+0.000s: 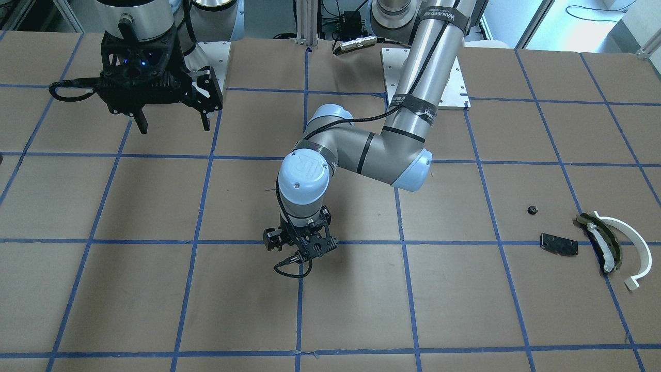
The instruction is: Place bearing gear from tray to pile
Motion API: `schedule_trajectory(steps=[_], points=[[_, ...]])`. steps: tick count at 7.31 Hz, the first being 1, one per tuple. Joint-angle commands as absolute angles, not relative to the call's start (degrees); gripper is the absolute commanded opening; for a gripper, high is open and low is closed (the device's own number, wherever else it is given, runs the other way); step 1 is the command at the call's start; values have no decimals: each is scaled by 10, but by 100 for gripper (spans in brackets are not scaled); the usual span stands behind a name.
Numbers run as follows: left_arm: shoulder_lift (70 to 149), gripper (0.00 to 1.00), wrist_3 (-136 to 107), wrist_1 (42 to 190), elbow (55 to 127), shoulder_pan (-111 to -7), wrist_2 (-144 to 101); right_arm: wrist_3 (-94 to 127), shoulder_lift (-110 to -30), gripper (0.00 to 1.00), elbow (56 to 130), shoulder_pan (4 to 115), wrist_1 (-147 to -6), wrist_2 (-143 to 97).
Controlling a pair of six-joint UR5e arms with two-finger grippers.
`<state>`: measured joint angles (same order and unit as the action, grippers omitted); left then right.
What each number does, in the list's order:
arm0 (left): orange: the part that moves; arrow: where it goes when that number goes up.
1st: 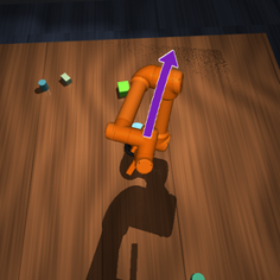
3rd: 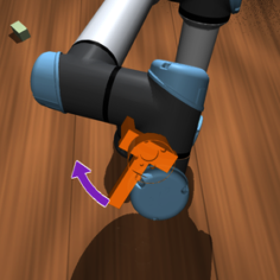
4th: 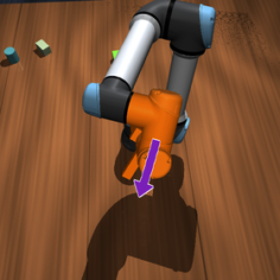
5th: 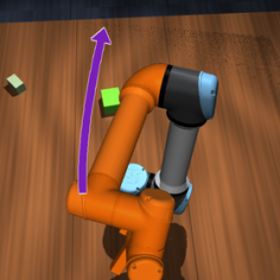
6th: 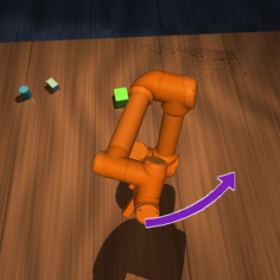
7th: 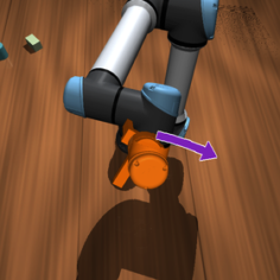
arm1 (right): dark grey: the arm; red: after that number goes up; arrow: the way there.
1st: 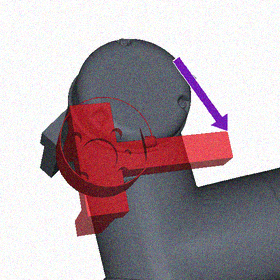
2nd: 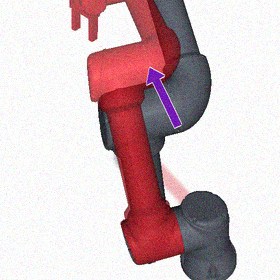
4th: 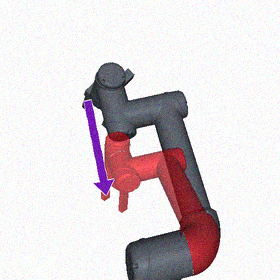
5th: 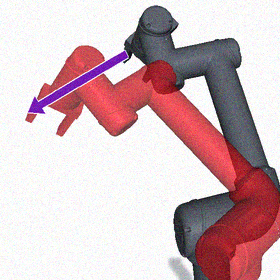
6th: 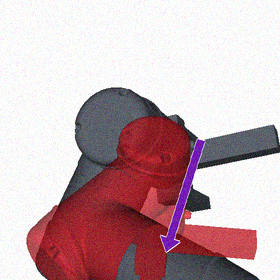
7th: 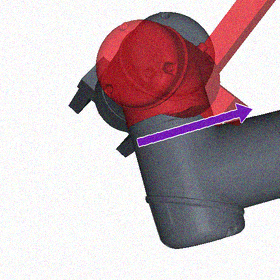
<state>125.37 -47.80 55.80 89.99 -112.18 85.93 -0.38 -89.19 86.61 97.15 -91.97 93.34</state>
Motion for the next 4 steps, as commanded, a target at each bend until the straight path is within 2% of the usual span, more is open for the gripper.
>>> schedule_trajectory(steps=[1,4], points=[[1259,80,-478,559,905,-1126,859,-2,-890,100,858,972,-903,931],[1262,79,-476,554,904,-1127,860,0,-889,100,860,972,-909,931]])
